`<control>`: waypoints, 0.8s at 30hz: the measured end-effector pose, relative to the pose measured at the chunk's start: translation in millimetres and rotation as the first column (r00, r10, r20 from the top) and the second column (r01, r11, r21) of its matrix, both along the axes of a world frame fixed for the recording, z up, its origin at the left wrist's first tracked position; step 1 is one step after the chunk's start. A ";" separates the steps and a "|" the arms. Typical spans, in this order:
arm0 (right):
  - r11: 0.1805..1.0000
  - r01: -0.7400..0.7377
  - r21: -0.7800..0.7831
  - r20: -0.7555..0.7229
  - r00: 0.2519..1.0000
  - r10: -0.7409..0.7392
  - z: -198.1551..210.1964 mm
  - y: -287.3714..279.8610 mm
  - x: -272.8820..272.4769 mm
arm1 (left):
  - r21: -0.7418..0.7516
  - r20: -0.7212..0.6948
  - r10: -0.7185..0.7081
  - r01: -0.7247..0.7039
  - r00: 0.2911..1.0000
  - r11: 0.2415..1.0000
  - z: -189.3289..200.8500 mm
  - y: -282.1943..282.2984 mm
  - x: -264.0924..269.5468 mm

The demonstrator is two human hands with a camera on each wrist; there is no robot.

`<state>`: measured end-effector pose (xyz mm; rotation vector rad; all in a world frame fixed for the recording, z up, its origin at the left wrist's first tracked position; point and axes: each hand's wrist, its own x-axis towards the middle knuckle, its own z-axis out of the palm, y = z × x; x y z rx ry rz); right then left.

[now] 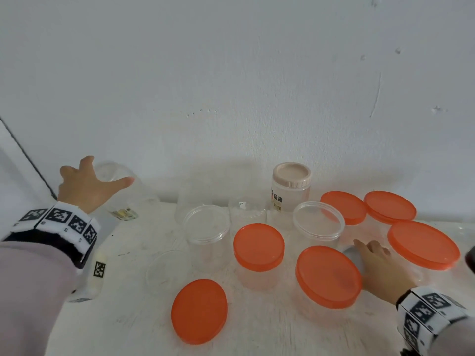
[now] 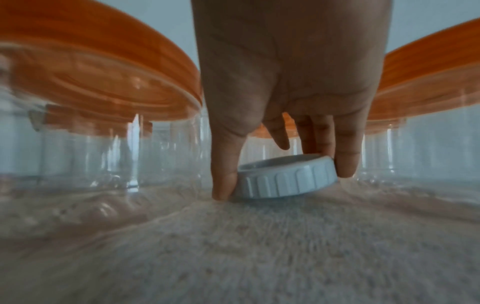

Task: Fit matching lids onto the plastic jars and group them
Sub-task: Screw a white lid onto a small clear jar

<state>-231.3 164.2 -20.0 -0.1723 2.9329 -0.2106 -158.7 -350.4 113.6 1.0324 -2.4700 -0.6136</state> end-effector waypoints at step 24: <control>0.814 -0.286 -0.506 -0.213 0.956 0.203 119.6 -23.0 60.9 | 0.906 -0.408 -0.006 0.406 0.913 0.120 -75.2 127.3 169.5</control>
